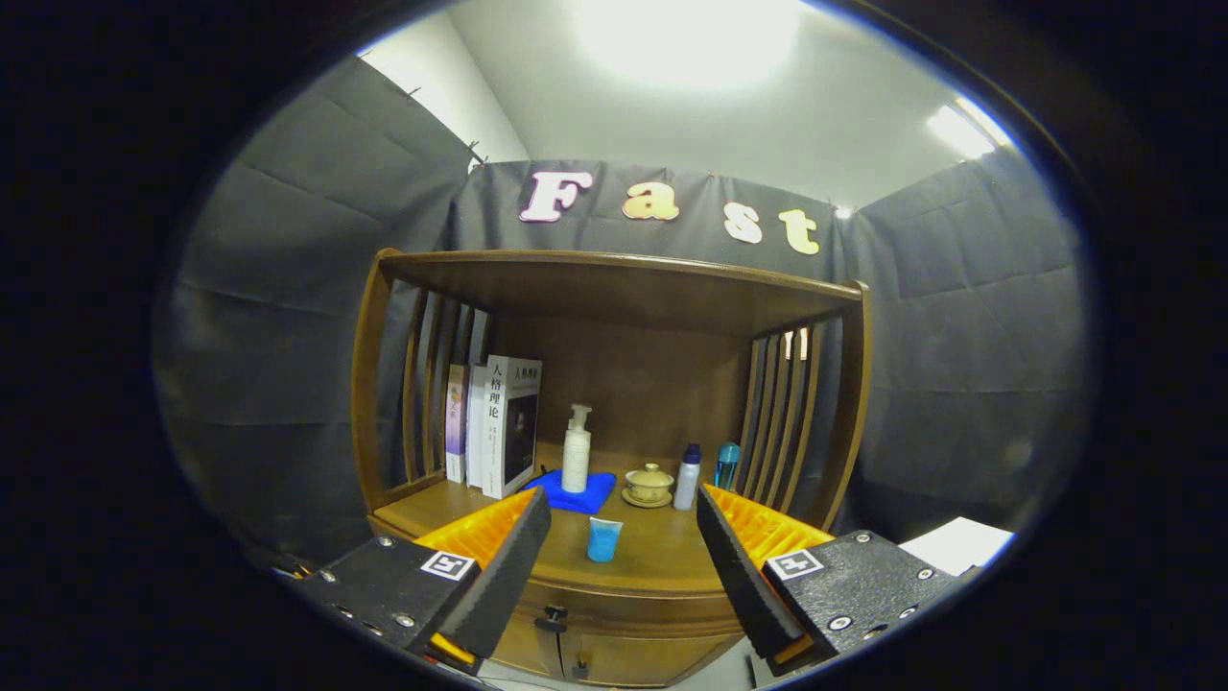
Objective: Pull open the drawer, take out the items inside it, and place them on the countertop above the cabinet.
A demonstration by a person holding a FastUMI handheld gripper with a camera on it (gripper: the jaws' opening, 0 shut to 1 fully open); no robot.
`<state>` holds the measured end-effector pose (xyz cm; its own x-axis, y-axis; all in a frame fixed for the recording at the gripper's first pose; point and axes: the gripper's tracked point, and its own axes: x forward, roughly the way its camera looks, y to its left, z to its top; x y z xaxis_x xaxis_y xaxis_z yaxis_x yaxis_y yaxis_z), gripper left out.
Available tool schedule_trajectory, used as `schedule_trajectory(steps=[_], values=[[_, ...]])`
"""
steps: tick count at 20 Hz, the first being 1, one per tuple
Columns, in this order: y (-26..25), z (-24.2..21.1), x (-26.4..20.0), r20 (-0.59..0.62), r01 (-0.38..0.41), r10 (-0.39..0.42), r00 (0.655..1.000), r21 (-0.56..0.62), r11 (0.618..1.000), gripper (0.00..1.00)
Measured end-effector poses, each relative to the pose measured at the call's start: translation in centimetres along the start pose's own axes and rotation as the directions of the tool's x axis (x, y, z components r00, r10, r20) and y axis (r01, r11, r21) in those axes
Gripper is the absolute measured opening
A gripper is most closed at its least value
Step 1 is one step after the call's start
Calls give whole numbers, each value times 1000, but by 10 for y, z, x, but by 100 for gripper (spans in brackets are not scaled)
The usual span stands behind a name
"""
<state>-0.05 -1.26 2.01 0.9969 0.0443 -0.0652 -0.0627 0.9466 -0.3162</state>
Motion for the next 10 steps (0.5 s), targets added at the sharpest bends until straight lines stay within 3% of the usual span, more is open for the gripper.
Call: schedule_trajectory(steps=[5, 10], values=[[15, 0, -16, -9, -5, 5, 1000, 37, 999, 95], [9, -3, -20, -6, 63, -64, 998, -57, 996, 95]])
